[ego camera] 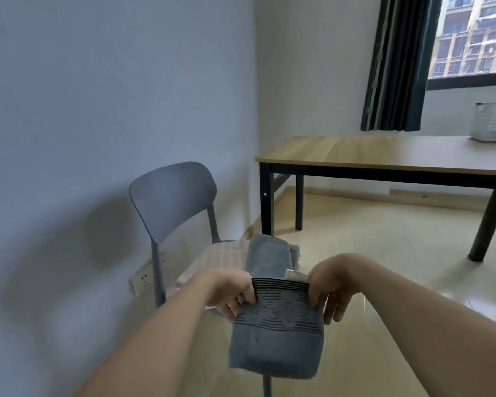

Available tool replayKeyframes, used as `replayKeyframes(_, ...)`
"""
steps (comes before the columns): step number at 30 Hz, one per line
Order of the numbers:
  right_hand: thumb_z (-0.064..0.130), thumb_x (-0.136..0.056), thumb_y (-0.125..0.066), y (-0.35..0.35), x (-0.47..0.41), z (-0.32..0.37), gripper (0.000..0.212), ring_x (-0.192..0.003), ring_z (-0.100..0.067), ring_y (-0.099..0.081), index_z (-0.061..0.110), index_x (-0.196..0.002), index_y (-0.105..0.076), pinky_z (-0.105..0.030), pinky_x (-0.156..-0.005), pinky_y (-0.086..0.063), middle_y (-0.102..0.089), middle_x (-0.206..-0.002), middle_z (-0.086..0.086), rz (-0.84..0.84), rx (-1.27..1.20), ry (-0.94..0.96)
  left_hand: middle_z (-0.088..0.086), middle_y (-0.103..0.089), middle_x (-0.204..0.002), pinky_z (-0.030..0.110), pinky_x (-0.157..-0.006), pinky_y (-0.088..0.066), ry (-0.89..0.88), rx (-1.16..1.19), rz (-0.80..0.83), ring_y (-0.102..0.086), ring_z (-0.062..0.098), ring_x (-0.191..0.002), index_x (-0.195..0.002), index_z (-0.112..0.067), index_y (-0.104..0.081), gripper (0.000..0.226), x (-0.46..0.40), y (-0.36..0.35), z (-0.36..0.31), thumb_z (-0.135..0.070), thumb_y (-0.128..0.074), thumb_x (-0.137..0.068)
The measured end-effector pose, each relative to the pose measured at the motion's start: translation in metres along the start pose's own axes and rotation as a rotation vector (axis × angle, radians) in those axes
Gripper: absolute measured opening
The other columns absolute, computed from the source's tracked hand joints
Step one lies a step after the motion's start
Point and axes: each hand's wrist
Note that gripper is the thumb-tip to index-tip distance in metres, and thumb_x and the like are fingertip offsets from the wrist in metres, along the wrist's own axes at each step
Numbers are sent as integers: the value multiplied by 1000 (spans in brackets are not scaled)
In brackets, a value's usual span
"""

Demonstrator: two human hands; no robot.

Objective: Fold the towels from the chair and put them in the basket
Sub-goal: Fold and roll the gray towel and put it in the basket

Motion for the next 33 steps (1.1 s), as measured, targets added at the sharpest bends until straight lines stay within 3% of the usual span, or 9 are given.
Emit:
replayKeyframes(4,14,-95,-52,25,-44,-3,36,-83,-21,-67,6,-130,-52,-30,-68,-57,-65,-104,-9,7,-96,60,16,-65,-108,46,-86,-54,-10,-5,-118,-64,32,-89,-126,-9,-55,38,-52,18,-9,-4,-39,-92)
replayKeyframes(9,19,-96,-50,89,-111,14,25,-74,-22,-65,5,-115,-60,-30,-63,-55,-65,-102,-11,-312,-264,233,14,-64,-79,32,-58,-56,-99,117,-431,-60,26,-62,-95,-7,-62,23,-125,78,-47,0,-45,-81)
replayKeyframes(12,22,-94,-55,122,-166,18,23,-72,-20,-60,7,-108,-64,-27,-58,-51,-63,-97,-8,-424,-334,271,11,-52,-63,21,-44,-43,-147,221,-577,-48,21,-49,-75,-11,-54,16,-183,108,-58,3,-46,-77)
replayKeyframes(19,20,-89,-61,145,-296,11,21,-92,-27,-59,4,-101,-67,-32,-69,-49,-63,-98,-12,-493,-397,233,15,-67,-96,39,-82,-55,-225,287,-705,-64,32,-91,-88,-9,-62,26,-331,143,-27,-20,-54,-65)
replayKeyframes(22,8,-86,-64,145,-319,10,17,-76,-25,-57,-4,-97,-67,-29,-65,-48,-61,-88,-14,-464,-500,266,10,-60,-84,28,-64,-49,-228,272,-611,-56,21,-75,-86,-7,-54,11,-331,133,-26,-9,-50,-76)
replayKeyframes(25,3,-83,-66,142,-326,10,19,-67,-19,-54,-10,-96,-66,-24,-58,-44,-61,-82,-12,-511,-518,309,8,-54,-87,27,-57,-41,-255,211,-617,-50,19,-73,-92,-16,-50,21,-335,135,-20,1,-46,-80)
replayKeyframes(29,2,-81,-68,140,-327,12,25,-74,-22,-56,-15,-98,-65,-24,-60,-44,-62,-86,-13,-517,-516,337,8,-49,-124,38,-92,-50,-260,15,-580,-52,26,-107,-108,-44,-52,52,-337,137,-10,-12,-43,-69)
replayKeyframes(31,3,-81,-67,141,-326,12,16,-86,-25,-61,-7,-94,-69,-23,-66,-47,-66,-93,-14,-483,-487,336,5,-43,-127,38,-106,-36,-289,-170,-587,-39,27,-120,-127,-36,-53,58,-331,134,-12,-8,-44,-77)
replayKeyframes(33,2,-82,-66,143,-327,12,19,-106,-29,-61,-3,-99,-70,-25,-78,-48,-66,-113,-13,-455,-479,372,4,-43,-121,40,-106,-31,-346,-312,-639,-34,28,-120,-122,-29,-57,48,-329,132,-11,-6,-45,-82)
Point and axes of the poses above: each hand's wrist, its own x-axis away from the middle knuckle, its own y-axis out of the back of the hand, z = x × y
